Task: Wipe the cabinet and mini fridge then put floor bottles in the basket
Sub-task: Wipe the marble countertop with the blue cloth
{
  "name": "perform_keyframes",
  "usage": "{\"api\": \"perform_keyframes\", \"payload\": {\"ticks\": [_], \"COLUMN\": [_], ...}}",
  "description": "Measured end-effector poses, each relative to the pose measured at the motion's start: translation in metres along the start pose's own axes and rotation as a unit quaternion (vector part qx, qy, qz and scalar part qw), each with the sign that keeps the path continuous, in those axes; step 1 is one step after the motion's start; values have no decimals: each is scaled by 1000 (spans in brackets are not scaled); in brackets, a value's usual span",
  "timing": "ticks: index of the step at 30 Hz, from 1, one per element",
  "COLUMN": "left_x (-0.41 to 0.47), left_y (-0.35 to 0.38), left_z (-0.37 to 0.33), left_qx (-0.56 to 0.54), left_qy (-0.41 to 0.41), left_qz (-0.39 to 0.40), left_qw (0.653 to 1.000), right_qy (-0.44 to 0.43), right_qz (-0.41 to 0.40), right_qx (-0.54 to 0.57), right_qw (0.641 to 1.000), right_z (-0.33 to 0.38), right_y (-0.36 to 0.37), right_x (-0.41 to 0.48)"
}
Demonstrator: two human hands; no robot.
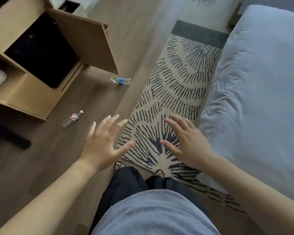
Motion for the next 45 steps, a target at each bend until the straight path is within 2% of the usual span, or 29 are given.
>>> {"api": "perform_keyframes", "payload": {"ticks": [3,10,20,29,36,45], "left_x": [1,20,50,69,129,234], "left_y": [-5,-25,-85,-93,-112,-173], "left_z": [26,98,228,295,331,347], "left_qx": [9,-80,-71,-84,-104,-123], "left_qy": [-32,-112,-151,-224,-302,-401], "left_qz": [-10,-61,-120,-113,-153,-242], "left_qw": [999,989,979,964,935,875], "right_qy": [-13,-66,-150,-173,-236,-316], "right_qz": [17,38,40,63,91,94], "right_qx": [2,-30,-42,-48,-49,-13], "right_qw": [1000,997,987,982,966,944], "right_z": [15,74,203,241,256,266], "right_y": [4,8,-4,-1,-14,-78], "right_x": [25,104,238,328,430,577]}}
Point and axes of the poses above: each hand's wrist, its own x-axis towards the middle knuckle, its own y-axis out of the palm, z = x × y, the point moved 5 cm from there along x, towards the middle knuckle
